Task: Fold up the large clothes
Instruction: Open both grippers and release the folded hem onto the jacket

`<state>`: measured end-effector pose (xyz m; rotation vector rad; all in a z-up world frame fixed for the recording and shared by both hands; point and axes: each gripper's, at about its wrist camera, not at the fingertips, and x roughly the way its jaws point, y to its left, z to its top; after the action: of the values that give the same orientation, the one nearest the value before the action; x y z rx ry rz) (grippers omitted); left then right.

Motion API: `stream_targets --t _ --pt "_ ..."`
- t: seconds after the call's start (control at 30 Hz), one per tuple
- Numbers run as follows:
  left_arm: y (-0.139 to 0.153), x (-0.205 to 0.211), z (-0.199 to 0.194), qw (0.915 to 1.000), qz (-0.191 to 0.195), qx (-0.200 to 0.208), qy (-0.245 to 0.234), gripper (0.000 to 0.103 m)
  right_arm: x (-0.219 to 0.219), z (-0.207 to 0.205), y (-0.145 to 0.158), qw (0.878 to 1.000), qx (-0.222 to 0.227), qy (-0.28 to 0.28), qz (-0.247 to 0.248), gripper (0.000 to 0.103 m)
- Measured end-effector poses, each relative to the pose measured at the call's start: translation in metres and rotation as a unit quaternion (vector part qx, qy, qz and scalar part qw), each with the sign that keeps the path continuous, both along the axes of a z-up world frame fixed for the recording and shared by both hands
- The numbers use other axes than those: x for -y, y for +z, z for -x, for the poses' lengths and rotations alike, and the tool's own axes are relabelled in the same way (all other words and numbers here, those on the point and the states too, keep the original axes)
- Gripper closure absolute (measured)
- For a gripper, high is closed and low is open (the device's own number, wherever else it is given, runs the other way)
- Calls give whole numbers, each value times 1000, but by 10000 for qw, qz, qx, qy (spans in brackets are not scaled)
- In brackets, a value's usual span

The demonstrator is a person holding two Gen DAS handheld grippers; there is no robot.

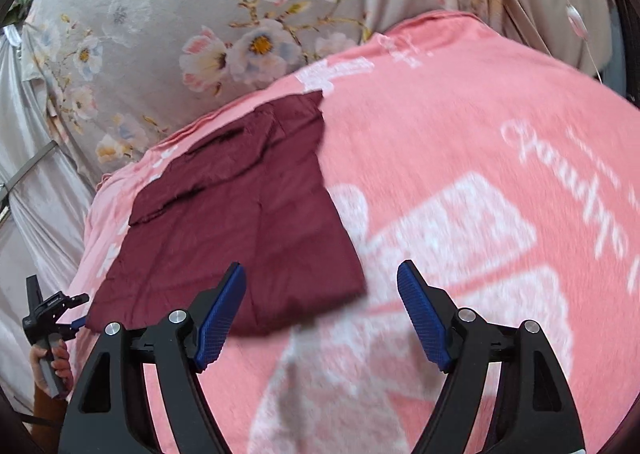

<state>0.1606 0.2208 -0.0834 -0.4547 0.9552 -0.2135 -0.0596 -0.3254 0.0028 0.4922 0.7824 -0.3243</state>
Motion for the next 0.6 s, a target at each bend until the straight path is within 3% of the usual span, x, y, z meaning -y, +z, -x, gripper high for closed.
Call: stream_targets --t 0.07,0.17,0.3,0.37,0.47,0.6 --pt "-10 -2 7 9998 160 -22 111 29 0 4 -14 9998 -58 -137 -137 27" --pt "-11 2 14 9994 88 182 274 28 0 4 -32 9989 -164 -292 -325 27" --pt "-12 7 14 9990 127 208 368 26 -3 -4 -37 9986 -78 -265 -451 26" --pt "-12 6 13 9987 341 170 330 26 -4 -11 -39 9982 -56 -269 -528 26" --pt "-13 4 10 9973 689 69 260 35 -4 -21 -41 9974 2 -275 -665 26" --pt "-15 8 7 9960 864 -110 200 66 -2 -32 -44 9960 58 -403 -796 31"
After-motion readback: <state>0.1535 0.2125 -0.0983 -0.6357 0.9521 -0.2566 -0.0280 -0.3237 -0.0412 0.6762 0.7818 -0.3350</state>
